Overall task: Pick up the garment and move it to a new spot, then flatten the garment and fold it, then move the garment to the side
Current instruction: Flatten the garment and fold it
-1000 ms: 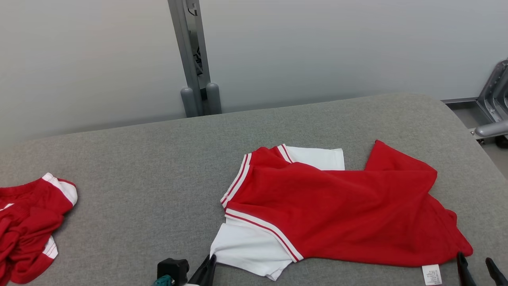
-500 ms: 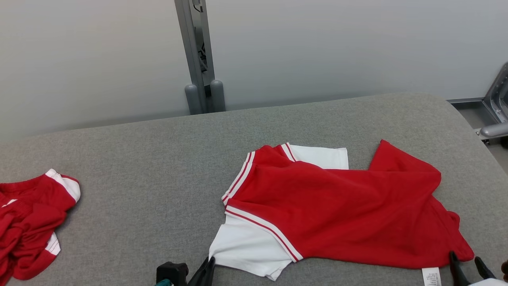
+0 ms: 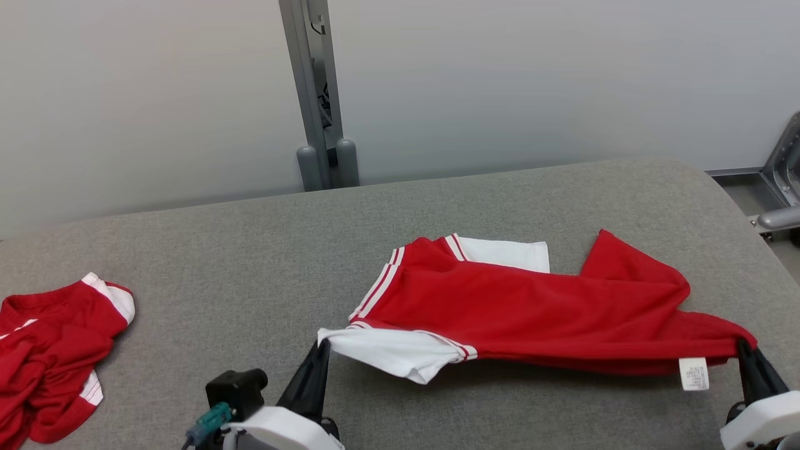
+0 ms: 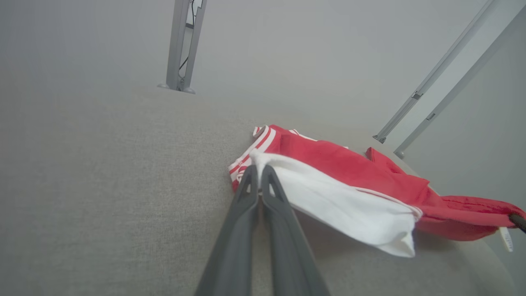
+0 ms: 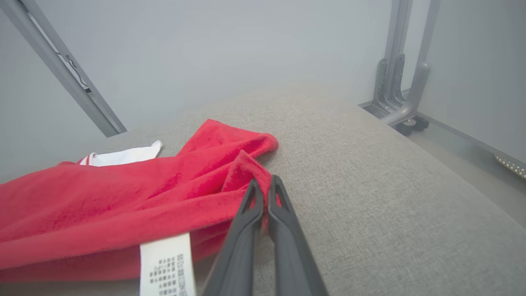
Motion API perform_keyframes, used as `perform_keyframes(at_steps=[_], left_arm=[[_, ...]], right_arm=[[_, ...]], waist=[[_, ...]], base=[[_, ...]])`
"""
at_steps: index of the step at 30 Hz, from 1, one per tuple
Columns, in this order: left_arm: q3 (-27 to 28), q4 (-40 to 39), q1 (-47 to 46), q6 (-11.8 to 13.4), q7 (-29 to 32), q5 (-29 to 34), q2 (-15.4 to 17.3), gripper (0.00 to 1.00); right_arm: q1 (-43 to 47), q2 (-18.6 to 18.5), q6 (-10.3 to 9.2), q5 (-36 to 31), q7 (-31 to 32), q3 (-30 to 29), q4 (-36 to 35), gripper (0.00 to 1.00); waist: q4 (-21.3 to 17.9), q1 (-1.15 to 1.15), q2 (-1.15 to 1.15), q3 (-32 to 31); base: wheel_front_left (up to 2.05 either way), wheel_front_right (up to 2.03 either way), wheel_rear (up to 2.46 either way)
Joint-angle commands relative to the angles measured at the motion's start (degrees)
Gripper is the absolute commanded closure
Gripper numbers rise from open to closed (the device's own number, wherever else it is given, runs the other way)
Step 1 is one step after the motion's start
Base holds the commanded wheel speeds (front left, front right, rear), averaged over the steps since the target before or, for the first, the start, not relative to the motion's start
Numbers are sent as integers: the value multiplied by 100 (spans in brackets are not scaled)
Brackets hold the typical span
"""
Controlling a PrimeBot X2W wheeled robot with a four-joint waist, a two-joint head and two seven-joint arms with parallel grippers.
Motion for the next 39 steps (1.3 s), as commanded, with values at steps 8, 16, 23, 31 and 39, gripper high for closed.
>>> perform_keyframes(at_steps=[8,16,23,31,39], left_arm=[[474,-1220,-688,-285,16,108,319,100],[710,-1993,-1966,-373,646,236,921,100],[777,-2168,-3179,-466,1104,603,1455,100],[516,-1728,-4141,-659,1401,945,1756,100],[137,-903,-4944,-839,1162,1242,1870,100]], right_arm=[[-87,-335,-2,-37,28,-84,-1504,100],[-912,-584,-2,-100,996,-165,-2486,100],[-1961,-867,-2,-377,1701,-62,-2905,100],[-2787,-1017,-2,-484,2013,188,-2701,100],[-3497,-828,-2,-529,2007,573,-2035,100]], waist=[[-51,0,0,-245],[-97,0,0,-394],[-59,0,0,-439],[79,0,0,-303],[141,0,0,112]], base=[[0,0,0],[0,0,0],[0,0,0],[0,0,0],[0,0,0]])
